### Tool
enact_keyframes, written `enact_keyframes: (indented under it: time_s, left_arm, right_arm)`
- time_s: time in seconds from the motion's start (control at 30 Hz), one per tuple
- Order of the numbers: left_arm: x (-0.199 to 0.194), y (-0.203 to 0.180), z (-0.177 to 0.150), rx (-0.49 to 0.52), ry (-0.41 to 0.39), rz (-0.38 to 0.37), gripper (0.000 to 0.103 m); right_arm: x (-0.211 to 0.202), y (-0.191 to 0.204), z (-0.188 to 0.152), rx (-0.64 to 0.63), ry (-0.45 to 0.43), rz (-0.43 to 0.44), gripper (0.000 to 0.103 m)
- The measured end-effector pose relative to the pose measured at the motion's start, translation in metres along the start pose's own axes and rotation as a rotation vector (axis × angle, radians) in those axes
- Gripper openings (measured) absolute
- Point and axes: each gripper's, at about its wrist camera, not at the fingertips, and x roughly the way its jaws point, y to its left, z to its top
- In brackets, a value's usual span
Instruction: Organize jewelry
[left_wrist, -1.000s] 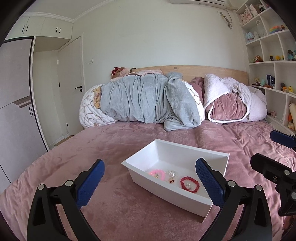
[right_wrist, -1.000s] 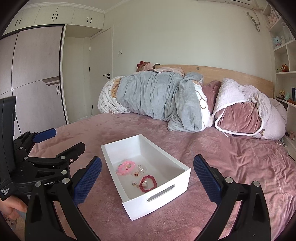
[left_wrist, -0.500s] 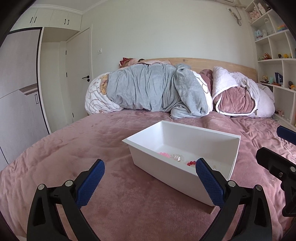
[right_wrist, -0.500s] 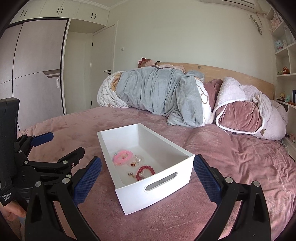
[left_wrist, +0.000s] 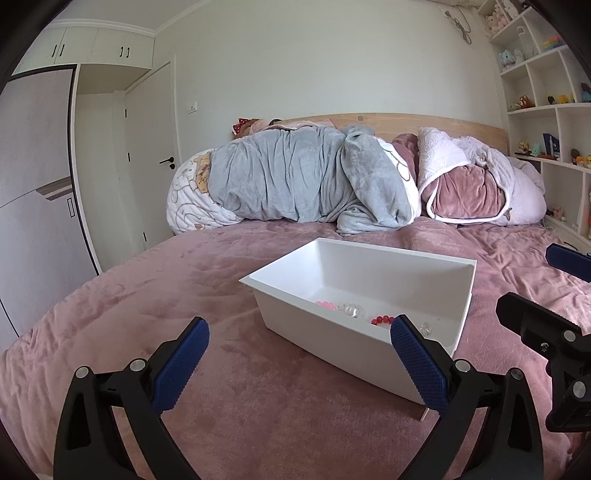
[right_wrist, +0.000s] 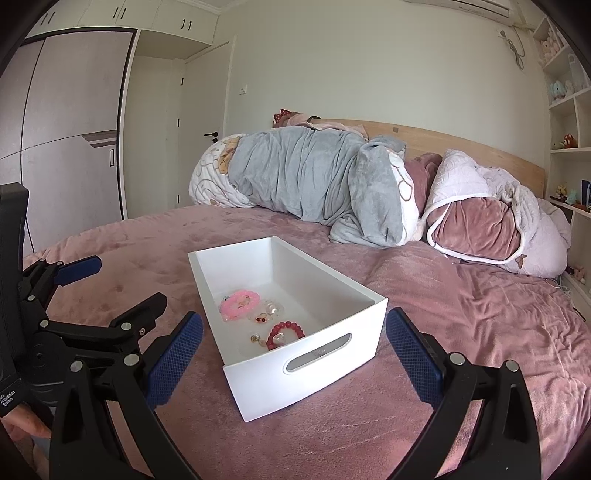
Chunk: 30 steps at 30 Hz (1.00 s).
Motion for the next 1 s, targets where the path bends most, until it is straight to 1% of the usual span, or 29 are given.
enact_keyframes:
  time_s: [0.2,1.0]
  left_arm:
    - [-0.0029,0.0054,0.0027,-0.035,-0.006,-0.022,0.099]
    - [-0.0014,0.0077,0.001,-0.044,0.003,-0.024,0.099]
  right_arm:
    - [0.0003,-0.0027,-0.0009,0.013,0.006,-0.002,0.098]
    - [0.0035,-0.006,-0.0024,0.022,0.017,-0.005,0.098]
